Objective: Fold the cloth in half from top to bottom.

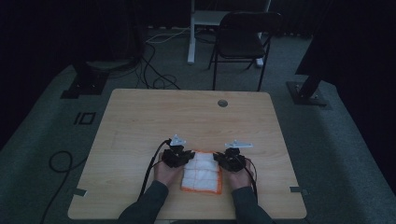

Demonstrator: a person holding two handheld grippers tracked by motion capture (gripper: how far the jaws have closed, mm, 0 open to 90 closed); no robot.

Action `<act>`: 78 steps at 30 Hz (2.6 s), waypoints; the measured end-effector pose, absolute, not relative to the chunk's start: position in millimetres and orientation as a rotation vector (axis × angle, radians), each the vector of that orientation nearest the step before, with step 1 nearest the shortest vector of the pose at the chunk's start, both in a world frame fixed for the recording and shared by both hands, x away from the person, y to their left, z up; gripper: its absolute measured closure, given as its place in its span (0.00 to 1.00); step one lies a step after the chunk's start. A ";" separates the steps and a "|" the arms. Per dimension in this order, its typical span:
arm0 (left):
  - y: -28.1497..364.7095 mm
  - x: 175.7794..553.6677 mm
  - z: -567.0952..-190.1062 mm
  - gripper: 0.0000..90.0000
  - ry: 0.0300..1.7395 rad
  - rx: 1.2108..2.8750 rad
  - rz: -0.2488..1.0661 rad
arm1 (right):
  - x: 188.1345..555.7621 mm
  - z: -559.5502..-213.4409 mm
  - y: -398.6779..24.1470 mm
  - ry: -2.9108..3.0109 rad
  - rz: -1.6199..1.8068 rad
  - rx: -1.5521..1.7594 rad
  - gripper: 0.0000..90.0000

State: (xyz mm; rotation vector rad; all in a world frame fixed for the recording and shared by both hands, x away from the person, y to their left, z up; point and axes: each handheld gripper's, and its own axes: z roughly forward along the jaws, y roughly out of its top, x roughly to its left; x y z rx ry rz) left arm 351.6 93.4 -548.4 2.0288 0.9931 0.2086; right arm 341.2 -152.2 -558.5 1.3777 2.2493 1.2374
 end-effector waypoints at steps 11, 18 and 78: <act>97.1 334.1 -535.0 0.94 0.940 1.995 0.239 | 327.4 -547.4 -155.1 2.226 1.278 1.318 0.92; 103.9 310.9 -536.0 0.92 0.913 1.989 0.261 | 307.1 -547.5 -158.1 2.236 1.284 1.267 0.83; 142.5 267.3 -549.3 0.85 0.905 2.050 0.315 | 259.2 -549.4 -178.2 2.345 1.359 1.114 0.65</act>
